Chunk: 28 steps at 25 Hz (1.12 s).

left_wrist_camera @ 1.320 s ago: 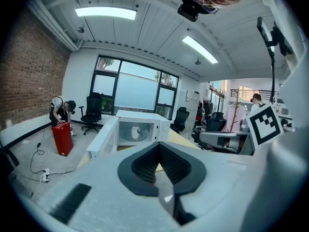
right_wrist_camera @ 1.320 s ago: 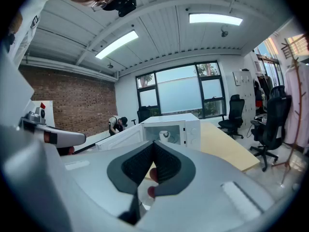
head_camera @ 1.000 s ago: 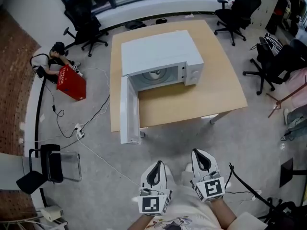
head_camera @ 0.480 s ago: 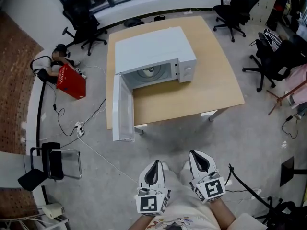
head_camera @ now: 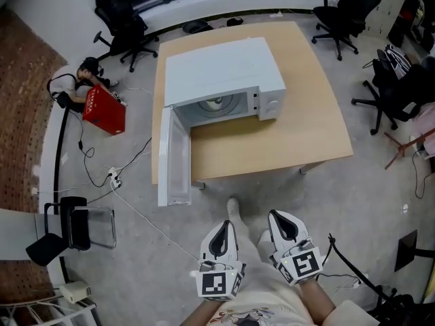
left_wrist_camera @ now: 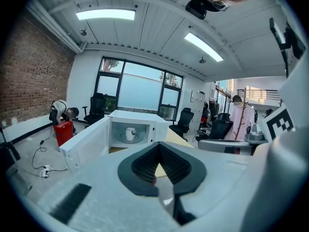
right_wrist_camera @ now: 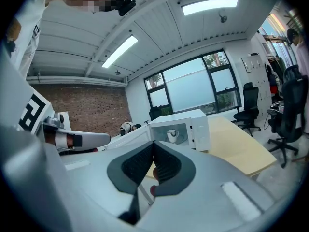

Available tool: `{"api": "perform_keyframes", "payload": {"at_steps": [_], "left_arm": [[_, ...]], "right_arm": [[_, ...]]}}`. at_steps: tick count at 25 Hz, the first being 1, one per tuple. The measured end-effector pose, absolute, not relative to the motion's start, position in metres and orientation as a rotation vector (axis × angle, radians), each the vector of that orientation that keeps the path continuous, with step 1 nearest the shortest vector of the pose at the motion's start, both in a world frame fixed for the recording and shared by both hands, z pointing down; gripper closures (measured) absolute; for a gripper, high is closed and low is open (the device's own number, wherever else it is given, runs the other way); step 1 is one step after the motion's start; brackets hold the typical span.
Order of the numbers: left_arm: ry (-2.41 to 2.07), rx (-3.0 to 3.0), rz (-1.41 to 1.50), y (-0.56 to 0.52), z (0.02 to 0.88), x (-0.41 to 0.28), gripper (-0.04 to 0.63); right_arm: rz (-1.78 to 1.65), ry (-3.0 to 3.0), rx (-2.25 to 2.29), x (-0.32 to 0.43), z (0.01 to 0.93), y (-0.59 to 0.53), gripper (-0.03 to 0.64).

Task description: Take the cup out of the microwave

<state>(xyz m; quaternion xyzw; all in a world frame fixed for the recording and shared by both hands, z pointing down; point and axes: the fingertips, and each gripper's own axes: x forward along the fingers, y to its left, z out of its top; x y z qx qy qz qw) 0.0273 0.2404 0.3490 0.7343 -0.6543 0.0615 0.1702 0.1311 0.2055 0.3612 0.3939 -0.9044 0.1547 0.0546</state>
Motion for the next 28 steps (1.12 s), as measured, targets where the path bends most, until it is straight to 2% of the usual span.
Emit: {"api": "perform_keyframes", "payload": {"at_steps": [5, 11, 22, 23, 24, 28], "left_arm": [[-1.83, 2.103, 0.183, 0.181, 0.357, -0.002, 0.592], [-1.773, 2.17, 0.194, 0.104, 0.359, -0.042, 0.592], [-1.854, 2.141, 0.178, 0.03, 0.374, -0.06, 0.591], [-1.882, 2.142, 0.162, 0.022, 0.375, -0.06, 0.468], [-1.901, 2.135, 0.145, 0.013, 0.379, -0.061, 0.376], [-1.918, 2.11, 0.141, -0.022, 0.406, -0.067, 0.357]], "right_arm": [[0.345, -2.699, 1.281, 0.107, 0.361, 0.151, 0.61], [0.416, -2.693, 1.279, 0.061, 0.372, 0.083, 0.609], [0.404, -2.691, 1.274, 0.04, 0.378, 0.001, 0.609], [0.413, -2.69, 1.258, 0.04, 0.381, -0.001, 0.609], [0.42, -2.69, 1.244, 0.039, 0.384, -0.004, 0.609], [0.448, -2.685, 1.197, 0.036, 0.399, -0.016, 0.609]]}}
